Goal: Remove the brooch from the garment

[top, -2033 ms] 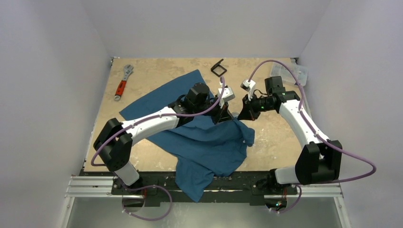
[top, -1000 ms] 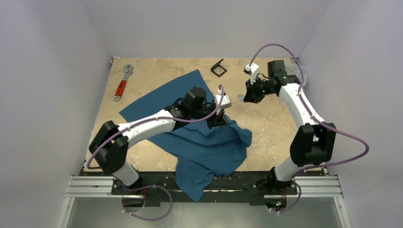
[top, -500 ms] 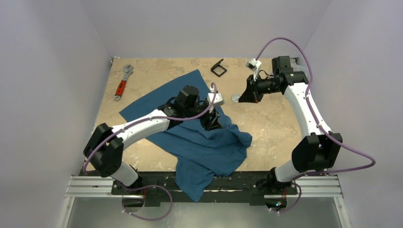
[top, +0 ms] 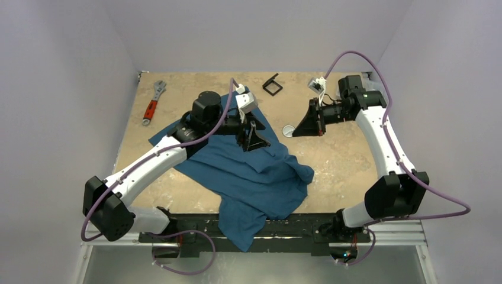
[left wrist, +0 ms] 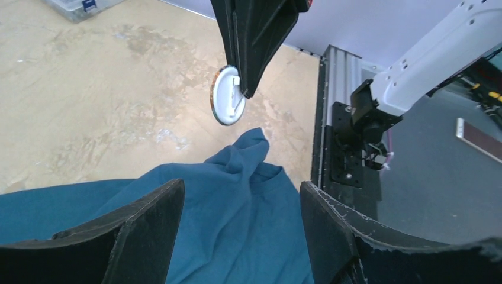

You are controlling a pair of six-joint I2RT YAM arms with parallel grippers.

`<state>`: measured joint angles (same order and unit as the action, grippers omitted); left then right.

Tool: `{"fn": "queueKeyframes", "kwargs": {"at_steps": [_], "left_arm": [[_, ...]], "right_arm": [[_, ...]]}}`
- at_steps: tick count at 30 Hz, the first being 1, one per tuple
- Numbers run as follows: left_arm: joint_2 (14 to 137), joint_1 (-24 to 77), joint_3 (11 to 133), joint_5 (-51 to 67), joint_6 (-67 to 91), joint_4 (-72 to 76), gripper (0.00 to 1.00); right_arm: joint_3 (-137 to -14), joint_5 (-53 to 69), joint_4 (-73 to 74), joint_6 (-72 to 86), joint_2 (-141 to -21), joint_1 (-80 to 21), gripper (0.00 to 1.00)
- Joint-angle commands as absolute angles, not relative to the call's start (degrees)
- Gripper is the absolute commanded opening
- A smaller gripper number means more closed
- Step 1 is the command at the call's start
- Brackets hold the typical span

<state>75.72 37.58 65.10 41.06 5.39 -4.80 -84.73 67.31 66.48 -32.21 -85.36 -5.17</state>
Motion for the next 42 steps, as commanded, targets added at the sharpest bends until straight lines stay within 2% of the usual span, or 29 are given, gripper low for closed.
{"fn": "queueKeyframes", "kwargs": {"at_steps": [1, 6, 10, 21, 42], "left_arm": [[76.4, 37.8, 69.9, 46.8, 11.8, -6.2, 0.7], [76.4, 39.7, 71.3, 45.1, 12.9, -7.2, 0.7], [76.6, 44.1, 74.0, 36.3, 9.8, -10.2, 0.64], [78.7, 47.3, 76.1, 36.4, 11.0, -6.9, 0.57], [82.5, 48.8, 78.5, 34.2, 14.8, -4.8, 0.26]], "right_arm": [[-83.4, 72.5, 69.0, -34.8, -80.9, -6.4, 0.0], [-81.1, 72.9, 67.5, -33.1, -77.6, -6.9, 0.0], [-80.3, 73.1, 65.6, -30.8, -75.7, -7.0, 0.0], [-78.9, 73.7, 63.7, -28.0, -72.1, -7.1, 0.0], [-78.3, 73.8, 64.3, -28.8, -70.6, -7.1, 0.0]]}}
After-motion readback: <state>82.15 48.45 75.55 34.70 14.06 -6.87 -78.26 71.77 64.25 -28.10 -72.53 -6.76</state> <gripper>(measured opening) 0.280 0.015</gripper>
